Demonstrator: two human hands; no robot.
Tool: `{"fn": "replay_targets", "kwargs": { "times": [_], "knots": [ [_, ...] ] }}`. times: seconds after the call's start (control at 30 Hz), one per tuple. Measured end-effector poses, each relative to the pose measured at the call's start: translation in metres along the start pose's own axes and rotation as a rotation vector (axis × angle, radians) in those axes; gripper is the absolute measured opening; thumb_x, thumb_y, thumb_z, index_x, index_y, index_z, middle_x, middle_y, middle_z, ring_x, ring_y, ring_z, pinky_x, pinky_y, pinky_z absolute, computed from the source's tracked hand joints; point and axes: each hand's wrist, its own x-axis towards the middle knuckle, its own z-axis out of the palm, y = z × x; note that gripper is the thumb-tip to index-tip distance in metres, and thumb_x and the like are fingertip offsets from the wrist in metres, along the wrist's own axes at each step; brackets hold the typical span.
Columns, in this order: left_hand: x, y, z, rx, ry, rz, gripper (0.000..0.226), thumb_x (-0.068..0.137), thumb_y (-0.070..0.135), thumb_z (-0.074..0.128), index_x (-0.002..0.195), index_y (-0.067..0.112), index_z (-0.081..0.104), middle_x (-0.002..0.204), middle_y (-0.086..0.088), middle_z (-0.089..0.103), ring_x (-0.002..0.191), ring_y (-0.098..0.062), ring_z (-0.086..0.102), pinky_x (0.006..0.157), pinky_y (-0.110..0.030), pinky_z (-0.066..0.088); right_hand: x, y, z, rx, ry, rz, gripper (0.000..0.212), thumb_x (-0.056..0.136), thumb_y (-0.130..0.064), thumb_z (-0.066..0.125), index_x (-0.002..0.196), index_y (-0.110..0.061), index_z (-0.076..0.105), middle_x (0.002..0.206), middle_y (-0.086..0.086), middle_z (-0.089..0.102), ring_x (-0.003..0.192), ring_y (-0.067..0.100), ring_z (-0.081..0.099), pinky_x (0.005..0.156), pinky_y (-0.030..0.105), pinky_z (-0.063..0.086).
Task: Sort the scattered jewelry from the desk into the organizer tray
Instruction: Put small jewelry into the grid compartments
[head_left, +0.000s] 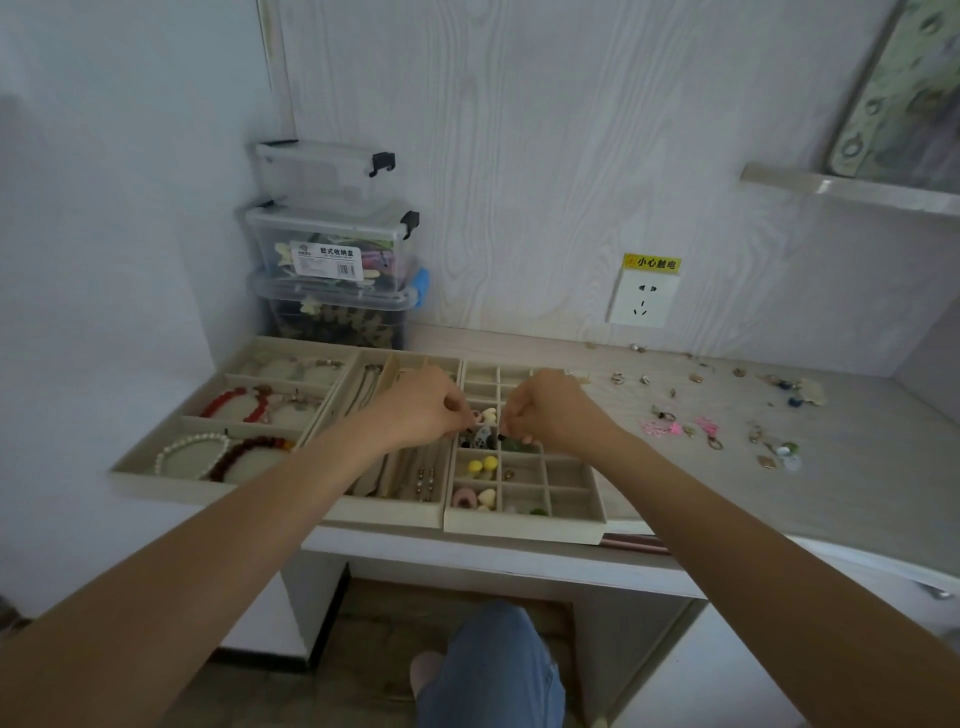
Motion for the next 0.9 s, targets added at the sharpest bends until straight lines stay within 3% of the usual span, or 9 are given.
{"fn": "replay_targets", "kwargs": {
  "times": [0.13, 0.27, 0.37, 0.5, 0.67, 0.9],
  "knots": [
    [0.0, 0.001, 0.0, 0.066, 0.009, 0.03, 0.018, 0.09, 0.016, 0.06, 0.103, 0.014, 0.072, 0.108, -0.001, 0.068, 0.086, -0.006, 0.055, 0.078, -0.019, 0.039, 0.001, -0.003, 0.003, -0.048, 0.003, -0.025, 0.017, 0.086, -0.008, 0.061, 0.093, -0.001, 0.074, 0.093, 0.015, 0.072, 0.08, 0.022, 0.066, 0.079, 0.031, 0.055],
    [0.002, 0.005, 0.002, 0.113, 0.026, 0.05, 0.019, 0.09, 0.011, 0.058, 0.103, 0.012, 0.072, 0.11, -0.002, 0.068, 0.093, -0.009, 0.06, 0.082, -0.019, 0.04, 0.001, -0.007, 0.001, -0.117, -0.048, -0.074, 0.021, 0.087, -0.018, 0.064, 0.104, -0.009, 0.072, 0.101, 0.009, 0.071, 0.09, 0.019, 0.064, 0.079, 0.023, 0.047],
    [0.003, 0.004, 0.004, 0.11, 0.037, 0.056, 0.017, 0.089, 0.01, 0.059, 0.1, 0.013, 0.071, 0.11, -0.002, 0.067, 0.087, -0.007, 0.056, 0.083, -0.02, 0.042, 0.003, -0.009, 0.001, -0.166, -0.06, -0.09, 0.023, 0.087, -0.019, 0.064, 0.106, -0.01, 0.072, 0.105, 0.008, 0.07, 0.097, 0.02, 0.063, 0.082, 0.025, 0.046],
    [0.004, 0.003, 0.003, 0.111, 0.076, 0.056, 0.012, 0.088, 0.012, 0.062, 0.097, 0.013, 0.069, 0.106, -0.001, 0.064, 0.085, -0.006, 0.053, 0.078, -0.019, 0.04, 0.008, -0.011, 0.006, -0.199, -0.074, -0.099, 0.021, 0.087, -0.013, 0.062, 0.104, -0.008, 0.072, 0.104, 0.008, 0.07, 0.096, 0.02, 0.064, 0.068, 0.021, 0.046],
    [0.004, 0.003, 0.002, 0.092, 0.134, 0.041, 0.007, 0.086, 0.012, 0.065, 0.091, 0.014, 0.068, 0.102, 0.0, 0.064, 0.086, -0.007, 0.053, 0.075, -0.019, 0.038, 0.015, -0.014, 0.012, -0.231, -0.1, -0.07, 0.02, 0.086, -0.012, 0.062, 0.1, -0.003, 0.072, 0.098, 0.013, 0.071, 0.089, 0.024, 0.067, 0.085, 0.039, 0.054],
    [0.004, 0.008, 0.003, 0.08, 0.147, 0.072, 0.009, 0.084, 0.013, 0.067, 0.093, 0.01, 0.07, 0.098, -0.003, 0.067, 0.089, -0.012, 0.06, 0.076, -0.018, 0.039, 0.016, -0.021, 0.007, -0.311, -0.111, -0.102, 0.021, 0.086, -0.011, 0.061, 0.104, -0.004, 0.07, 0.102, 0.012, 0.069, 0.093, 0.024, 0.064, 0.085, 0.036, 0.053]
  ]
}}
